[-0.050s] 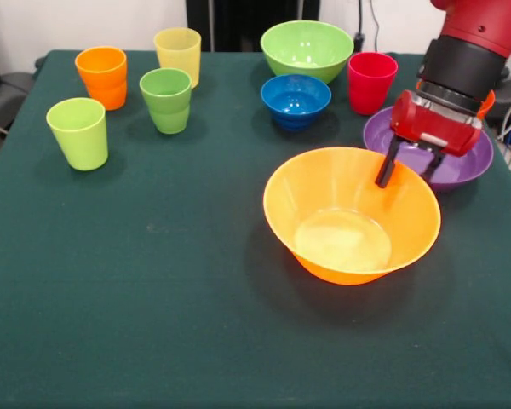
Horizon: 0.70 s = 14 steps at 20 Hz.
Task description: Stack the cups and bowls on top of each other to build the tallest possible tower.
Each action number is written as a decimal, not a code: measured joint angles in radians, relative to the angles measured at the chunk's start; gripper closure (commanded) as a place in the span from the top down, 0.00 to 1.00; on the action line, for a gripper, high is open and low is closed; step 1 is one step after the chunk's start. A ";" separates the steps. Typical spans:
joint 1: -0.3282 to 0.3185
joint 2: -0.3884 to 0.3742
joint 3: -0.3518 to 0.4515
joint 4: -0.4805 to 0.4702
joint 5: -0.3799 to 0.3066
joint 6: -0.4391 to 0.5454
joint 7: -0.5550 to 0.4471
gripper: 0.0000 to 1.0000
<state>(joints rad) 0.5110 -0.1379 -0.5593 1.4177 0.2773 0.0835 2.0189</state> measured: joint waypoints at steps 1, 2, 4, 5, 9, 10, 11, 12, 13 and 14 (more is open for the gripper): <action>0.001 0.002 -0.001 0.000 0.000 0.000 0.000 0.00; 0.001 0.003 -0.003 0.000 0.000 -0.001 0.000 0.00; 0.003 0.008 -0.008 -0.001 0.000 -0.004 0.000 0.00; 0.001 0.005 -0.009 -0.001 0.000 -0.004 0.000 0.00; -0.019 -0.018 0.009 0.000 -0.001 -0.003 0.000 0.00; -0.024 -0.024 0.013 0.001 -0.001 -0.003 0.000 0.00; -0.029 -0.030 0.017 0.001 -0.001 -0.003 0.000 0.00; -0.037 -0.041 0.024 0.001 -0.001 -0.003 0.000 0.00; -0.050 -0.055 0.034 0.002 -0.001 -0.003 0.000 0.00; -0.059 -0.065 0.041 0.002 -0.001 -0.003 0.000 0.00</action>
<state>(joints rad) 0.4525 -0.2024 -0.5184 1.4192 0.2763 0.0802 2.0189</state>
